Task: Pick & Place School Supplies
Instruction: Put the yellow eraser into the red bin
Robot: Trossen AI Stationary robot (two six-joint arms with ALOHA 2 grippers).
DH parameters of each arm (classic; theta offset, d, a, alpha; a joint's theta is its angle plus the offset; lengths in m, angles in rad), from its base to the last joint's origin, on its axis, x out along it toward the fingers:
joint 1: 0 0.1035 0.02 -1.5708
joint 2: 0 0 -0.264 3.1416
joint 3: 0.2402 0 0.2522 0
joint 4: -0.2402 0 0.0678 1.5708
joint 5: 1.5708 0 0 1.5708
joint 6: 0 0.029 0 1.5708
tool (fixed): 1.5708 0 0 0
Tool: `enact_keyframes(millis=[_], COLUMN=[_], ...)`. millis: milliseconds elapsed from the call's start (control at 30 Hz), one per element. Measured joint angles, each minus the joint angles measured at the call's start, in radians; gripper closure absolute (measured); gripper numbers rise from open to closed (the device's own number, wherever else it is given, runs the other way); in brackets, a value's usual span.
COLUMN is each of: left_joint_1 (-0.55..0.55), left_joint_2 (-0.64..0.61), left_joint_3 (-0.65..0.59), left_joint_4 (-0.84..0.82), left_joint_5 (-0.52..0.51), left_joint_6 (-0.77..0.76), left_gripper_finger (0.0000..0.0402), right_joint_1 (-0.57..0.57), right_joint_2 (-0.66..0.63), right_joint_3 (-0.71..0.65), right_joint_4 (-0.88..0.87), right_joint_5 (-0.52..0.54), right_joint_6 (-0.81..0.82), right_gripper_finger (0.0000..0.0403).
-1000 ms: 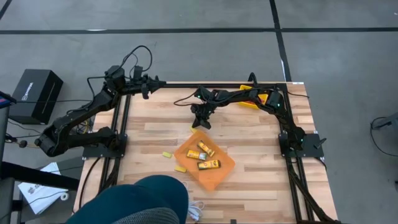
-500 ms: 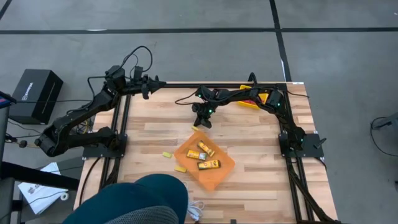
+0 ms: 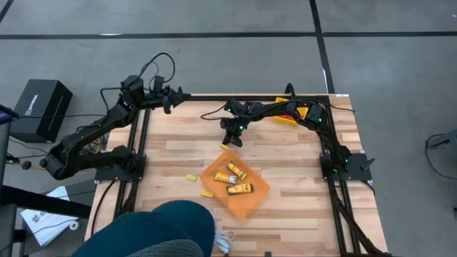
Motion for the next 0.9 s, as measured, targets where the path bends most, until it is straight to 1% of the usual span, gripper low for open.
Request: enact_keyframes(millis=[433, 600, 733, 900], left_joint_1=[0.0, 0.0, 0.0, 0.0], left_joint_2=[0.0, 0.0, 0.0, 0.0], left_joint_3=[0.0, 0.0, 0.0, 0.0], left_joint_4=[-0.002, -0.002, -0.002, -0.002], left_joint_5=[0.0, 0.0, 0.0, 0.0], left_joint_6=[0.005, 0.007, 0.018, 0.028], left_gripper_finger=[0.0402, 0.0402, 0.0402, 0.0402], right_joint_1=[-0.006, -0.018, -0.029, -0.028], right_joint_2=[-0.002, -0.005, -0.01, -0.051], right_joint_3=[0.002, 0.002, 0.0, -0.003], right_joint_4=[-0.027, -0.028, -0.037, -0.049], right_joint_5=[-0.031, -0.104, -0.215, -0.236], right_joint_6=[0.061, 0.127, 0.155, 0.158], right_gripper_finger=[0.0403, 0.0403, 0.0403, 0.0403])
